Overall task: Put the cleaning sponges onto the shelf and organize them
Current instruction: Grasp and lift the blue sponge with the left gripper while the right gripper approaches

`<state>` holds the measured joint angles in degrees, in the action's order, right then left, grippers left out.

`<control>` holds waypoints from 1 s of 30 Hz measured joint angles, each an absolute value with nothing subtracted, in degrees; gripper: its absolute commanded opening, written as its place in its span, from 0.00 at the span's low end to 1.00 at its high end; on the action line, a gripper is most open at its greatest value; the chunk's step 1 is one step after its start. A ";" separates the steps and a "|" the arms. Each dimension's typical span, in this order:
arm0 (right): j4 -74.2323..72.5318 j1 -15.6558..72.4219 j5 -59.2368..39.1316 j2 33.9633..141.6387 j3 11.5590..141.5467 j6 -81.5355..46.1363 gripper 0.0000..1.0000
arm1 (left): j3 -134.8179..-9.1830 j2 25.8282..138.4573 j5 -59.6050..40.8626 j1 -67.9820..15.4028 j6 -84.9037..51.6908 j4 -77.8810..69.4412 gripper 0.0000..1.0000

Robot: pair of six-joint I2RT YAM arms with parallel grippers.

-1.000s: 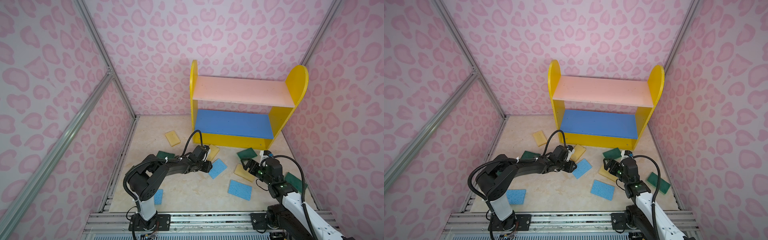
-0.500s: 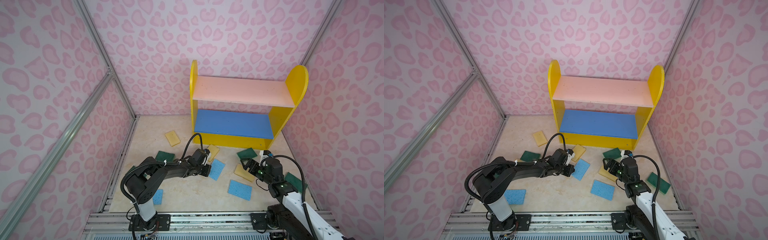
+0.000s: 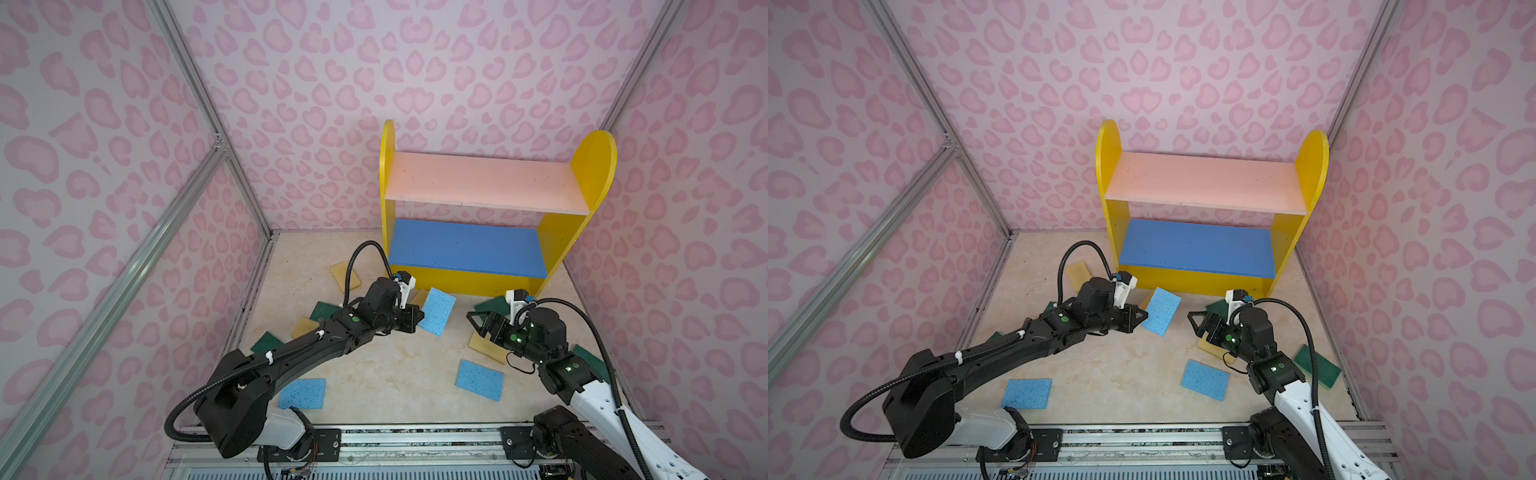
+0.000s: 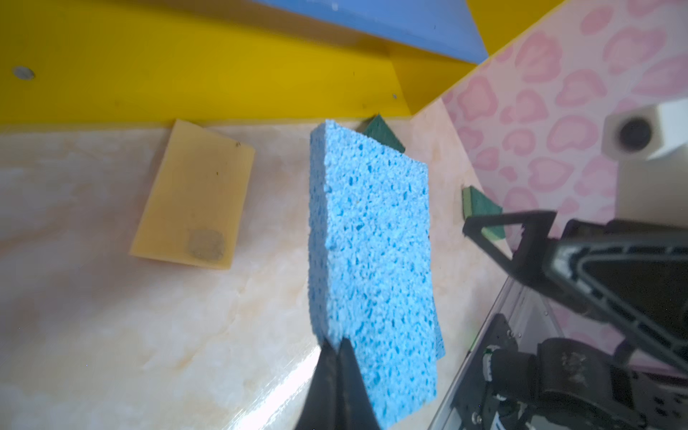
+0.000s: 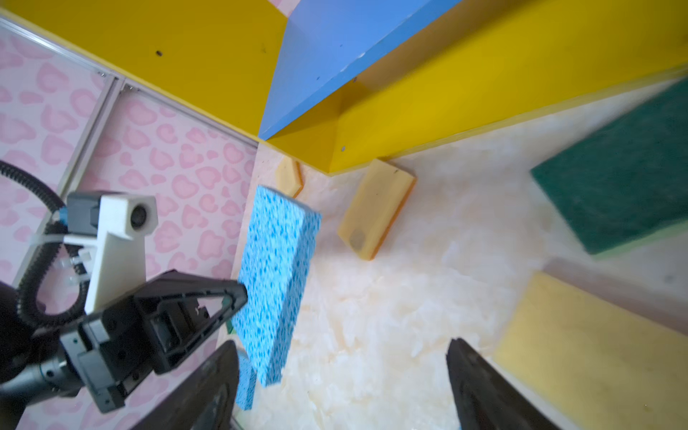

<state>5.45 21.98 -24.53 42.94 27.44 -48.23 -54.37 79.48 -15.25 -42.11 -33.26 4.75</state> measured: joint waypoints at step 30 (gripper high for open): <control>-18.59 28.14 -37.56 73.41 41.34 -55.11 0.24 | -61.30 80.38 -13.82 -36.82 -43.44 5.69 0.04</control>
